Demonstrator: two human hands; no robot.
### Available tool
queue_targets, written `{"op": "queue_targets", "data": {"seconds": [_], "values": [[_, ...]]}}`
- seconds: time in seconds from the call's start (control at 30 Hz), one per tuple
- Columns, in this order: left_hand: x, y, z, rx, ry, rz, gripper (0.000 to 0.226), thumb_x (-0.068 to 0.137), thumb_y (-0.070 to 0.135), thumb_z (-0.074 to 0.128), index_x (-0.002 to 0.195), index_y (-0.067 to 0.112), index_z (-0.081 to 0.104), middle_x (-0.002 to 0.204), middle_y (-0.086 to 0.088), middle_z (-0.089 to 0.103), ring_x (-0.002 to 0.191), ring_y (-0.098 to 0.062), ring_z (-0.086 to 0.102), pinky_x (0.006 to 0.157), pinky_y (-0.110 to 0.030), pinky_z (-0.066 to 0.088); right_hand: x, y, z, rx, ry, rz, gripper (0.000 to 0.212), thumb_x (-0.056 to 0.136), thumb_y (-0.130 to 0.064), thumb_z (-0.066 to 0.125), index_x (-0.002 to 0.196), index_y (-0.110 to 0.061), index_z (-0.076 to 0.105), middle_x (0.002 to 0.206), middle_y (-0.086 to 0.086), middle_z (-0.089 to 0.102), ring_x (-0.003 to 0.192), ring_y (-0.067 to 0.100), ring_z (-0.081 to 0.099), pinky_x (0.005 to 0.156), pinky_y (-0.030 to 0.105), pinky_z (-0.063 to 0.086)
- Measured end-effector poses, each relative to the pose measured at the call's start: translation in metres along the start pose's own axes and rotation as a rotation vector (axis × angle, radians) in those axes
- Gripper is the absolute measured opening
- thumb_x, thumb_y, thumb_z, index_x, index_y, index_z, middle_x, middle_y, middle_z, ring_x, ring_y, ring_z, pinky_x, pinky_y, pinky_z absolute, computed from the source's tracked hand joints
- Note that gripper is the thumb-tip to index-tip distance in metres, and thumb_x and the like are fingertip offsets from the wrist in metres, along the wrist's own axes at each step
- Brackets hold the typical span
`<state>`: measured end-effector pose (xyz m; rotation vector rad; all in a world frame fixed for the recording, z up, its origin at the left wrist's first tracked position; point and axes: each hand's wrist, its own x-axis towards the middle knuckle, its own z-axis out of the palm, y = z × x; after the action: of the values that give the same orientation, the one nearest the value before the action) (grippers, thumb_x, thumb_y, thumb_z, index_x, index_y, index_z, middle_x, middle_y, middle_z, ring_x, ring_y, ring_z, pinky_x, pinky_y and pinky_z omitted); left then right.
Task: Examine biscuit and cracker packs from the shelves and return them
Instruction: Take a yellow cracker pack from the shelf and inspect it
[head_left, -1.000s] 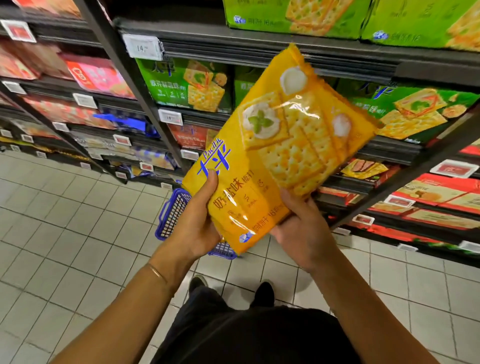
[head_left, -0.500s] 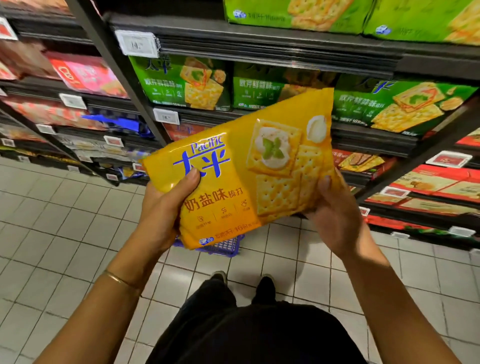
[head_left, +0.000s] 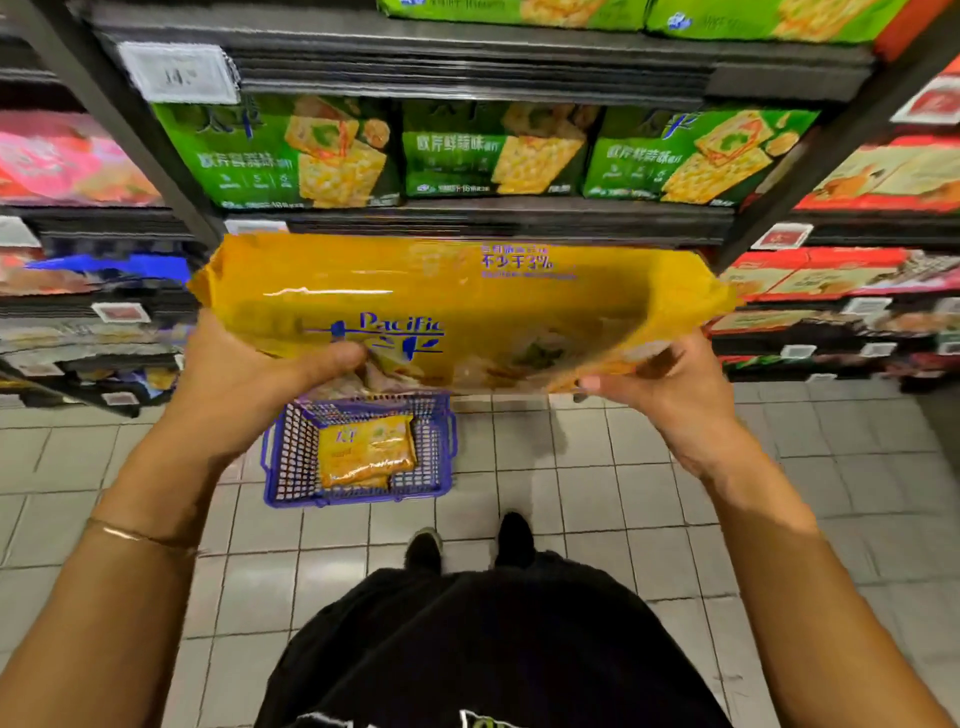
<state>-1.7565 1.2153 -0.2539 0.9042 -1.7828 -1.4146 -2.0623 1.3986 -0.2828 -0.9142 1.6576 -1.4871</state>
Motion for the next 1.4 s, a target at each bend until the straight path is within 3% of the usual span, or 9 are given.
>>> {"op": "queue_targets", "data": {"seconds": [0.17, 0.33, 0.53, 0.63, 0.77, 0.93, 1.07, 1.23, 1.4], "values": [[0.012, -0.023, -0.014, 0.032, -0.135, 0.029, 0.076, 0.062, 0.076, 0.084, 0.118, 0.026, 0.07, 0.108, 0.014, 0.078, 0.102, -0.006, 0.074, 0.09, -0.019, 0.057, -0.034, -0.013, 0.016, -0.174, 0.149, -0.156, 0.043, 0.076, -0.018, 0.088, 0.109, -0.042, 0.072, 0.106, -0.025, 0.076, 0.102, 0.0, 0.072, 0.081, 0.011, 0.055], [0.019, -0.056, -0.015, -0.028, -0.224, 0.086, 0.083, 0.081, 0.041, 0.083, 0.155, 0.034, 0.045, 0.144, -0.003, 0.064, 0.131, -0.025, 0.062, 0.109, -0.039, 0.052, -0.047, -0.026, 0.022, -0.225, 0.199, -0.166, 0.054, 0.074, -0.026, 0.087, 0.123, -0.021, 0.066, 0.117, -0.011, 0.075, 0.112, 0.016, 0.07, 0.09, 0.026, 0.057], [0.005, -0.057, 0.011, -0.356, -0.06, -0.145, 0.056, 0.078, 0.054, 0.082, 0.116, 0.015, 0.066, 0.092, 0.014, 0.078, 0.081, -0.001, 0.071, 0.074, -0.022, 0.059, -0.048, -0.044, 0.017, -0.271, -0.019, -0.245, 0.055, 0.07, -0.022, 0.091, 0.117, -0.016, 0.063, 0.113, 0.005, 0.069, 0.106, 0.031, 0.068, 0.091, 0.046, 0.058], [0.004, -0.04, 0.031, -0.408, -0.019, -0.154, 0.033, 0.082, 0.042, 0.079, 0.105, 0.022, 0.068, 0.084, 0.014, 0.076, 0.076, 0.0, 0.07, 0.07, -0.019, 0.057, -0.045, -0.034, 0.004, -0.108, -0.069, -0.147, 0.06, 0.072, -0.017, 0.09, 0.123, -0.008, 0.059, 0.114, 0.018, 0.068, 0.107, 0.03, 0.071, 0.084, 0.042, 0.062], [0.006, 0.001, 0.055, -0.341, -0.117, -0.177, 0.055, 0.076, 0.053, 0.085, 0.12, 0.025, 0.067, 0.097, 0.008, 0.078, 0.076, -0.011, 0.071, 0.052, -0.026, 0.055, -0.037, -0.01, -0.025, 0.281, 0.07, 0.023, 0.05, 0.092, -0.043, 0.071, 0.137, -0.024, 0.06, 0.135, 0.001, 0.069, 0.126, 0.021, 0.064, 0.094, 0.033, 0.058], [0.007, 0.061, 0.11, -0.383, -0.413, -0.117, 0.073, 0.082, 0.062, 0.076, 0.14, 0.022, 0.062, 0.125, -0.002, 0.072, 0.106, -0.019, 0.068, 0.08, -0.036, 0.057, -0.024, 0.018, -0.063, 0.758, 0.21, 0.437, 0.063, 0.097, -0.075, 0.041, 0.131, -0.032, 0.071, 0.138, 0.006, 0.068, 0.125, 0.03, 0.067, 0.086, 0.05, 0.061], [0.004, 0.078, 0.18, -0.365, -0.471, -0.101, 0.054, 0.1, 0.035, 0.057, 0.151, 0.02, 0.05, 0.139, -0.005, 0.066, 0.123, -0.027, 0.066, 0.092, -0.043, 0.055, -0.03, 0.027, -0.07, 0.879, -0.097, 0.79, 0.071, 0.102, -0.071, 0.034, 0.137, -0.018, 0.066, 0.134, 0.017, 0.069, 0.121, 0.038, 0.067, 0.102, 0.057, 0.053], [0.005, 0.092, 0.239, -0.295, -0.417, -0.154, 0.054, 0.097, 0.035, 0.061, 0.149, 0.025, 0.053, 0.133, -0.016, 0.067, 0.12, -0.035, 0.066, 0.095, -0.06, 0.053, -0.055, 0.048, -0.071, 0.58, 0.072, 0.759, 0.028, 0.111, -0.019, 0.036, 0.107, -0.016, 0.063, 0.07, -0.007, 0.077, 0.057, 0.01, 0.073, 0.047, 0.025, 0.058], [0.01, 0.1, 0.264, -0.384, -0.363, -0.344, 0.053, 0.094, 0.057, 0.052, 0.136, 0.028, 0.066, 0.108, -0.003, 0.074, 0.096, -0.02, 0.07, 0.083, -0.038, 0.054, -0.053, 0.056, -0.117, 0.632, 0.06, 0.799, 0.051, 0.109, -0.055, 0.038, 0.119, -0.012, 0.065, 0.097, 0.01, 0.076, 0.086, 0.025, 0.073, 0.073, 0.037, 0.06]]}}
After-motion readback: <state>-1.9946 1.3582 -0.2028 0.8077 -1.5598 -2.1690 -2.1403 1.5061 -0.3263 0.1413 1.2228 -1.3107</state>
